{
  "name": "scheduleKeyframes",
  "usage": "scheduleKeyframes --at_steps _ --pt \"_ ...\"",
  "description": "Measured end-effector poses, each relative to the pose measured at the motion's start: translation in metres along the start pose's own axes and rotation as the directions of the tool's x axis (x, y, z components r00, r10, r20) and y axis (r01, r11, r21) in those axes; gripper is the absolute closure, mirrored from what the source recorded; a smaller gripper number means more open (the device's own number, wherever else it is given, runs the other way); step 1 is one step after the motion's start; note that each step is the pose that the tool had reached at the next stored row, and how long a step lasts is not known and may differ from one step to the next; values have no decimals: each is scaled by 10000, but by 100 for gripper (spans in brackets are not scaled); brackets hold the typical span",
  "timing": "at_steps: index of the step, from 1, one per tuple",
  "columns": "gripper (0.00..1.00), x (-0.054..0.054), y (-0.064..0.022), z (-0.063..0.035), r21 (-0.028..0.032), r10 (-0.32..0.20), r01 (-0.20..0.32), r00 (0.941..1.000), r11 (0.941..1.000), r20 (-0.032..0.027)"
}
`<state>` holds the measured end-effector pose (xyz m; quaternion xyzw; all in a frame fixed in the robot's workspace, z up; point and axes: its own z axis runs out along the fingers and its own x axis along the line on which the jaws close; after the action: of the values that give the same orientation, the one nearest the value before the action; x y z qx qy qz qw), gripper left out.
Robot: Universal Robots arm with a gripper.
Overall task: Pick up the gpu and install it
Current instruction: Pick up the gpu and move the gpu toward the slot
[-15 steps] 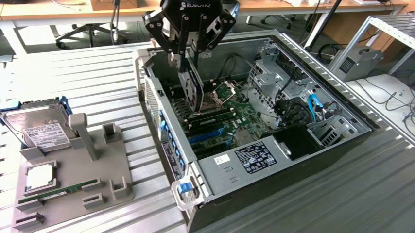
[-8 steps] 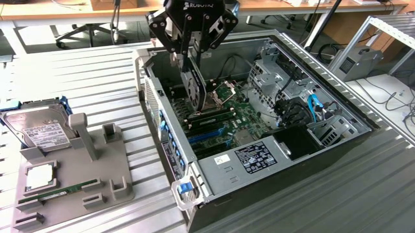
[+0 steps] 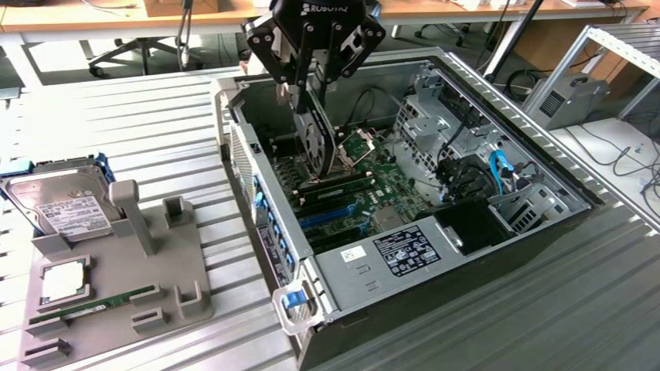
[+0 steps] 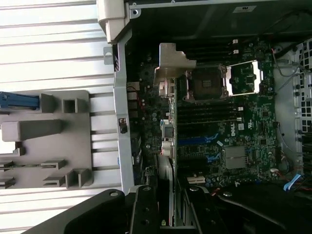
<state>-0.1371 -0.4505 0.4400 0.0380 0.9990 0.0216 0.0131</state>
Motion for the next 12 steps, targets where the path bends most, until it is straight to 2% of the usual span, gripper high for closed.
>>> scheduleKeyframes --at_steps 12 --pt "74 -93 6 34 1 1 -1 10000 10000 -2"
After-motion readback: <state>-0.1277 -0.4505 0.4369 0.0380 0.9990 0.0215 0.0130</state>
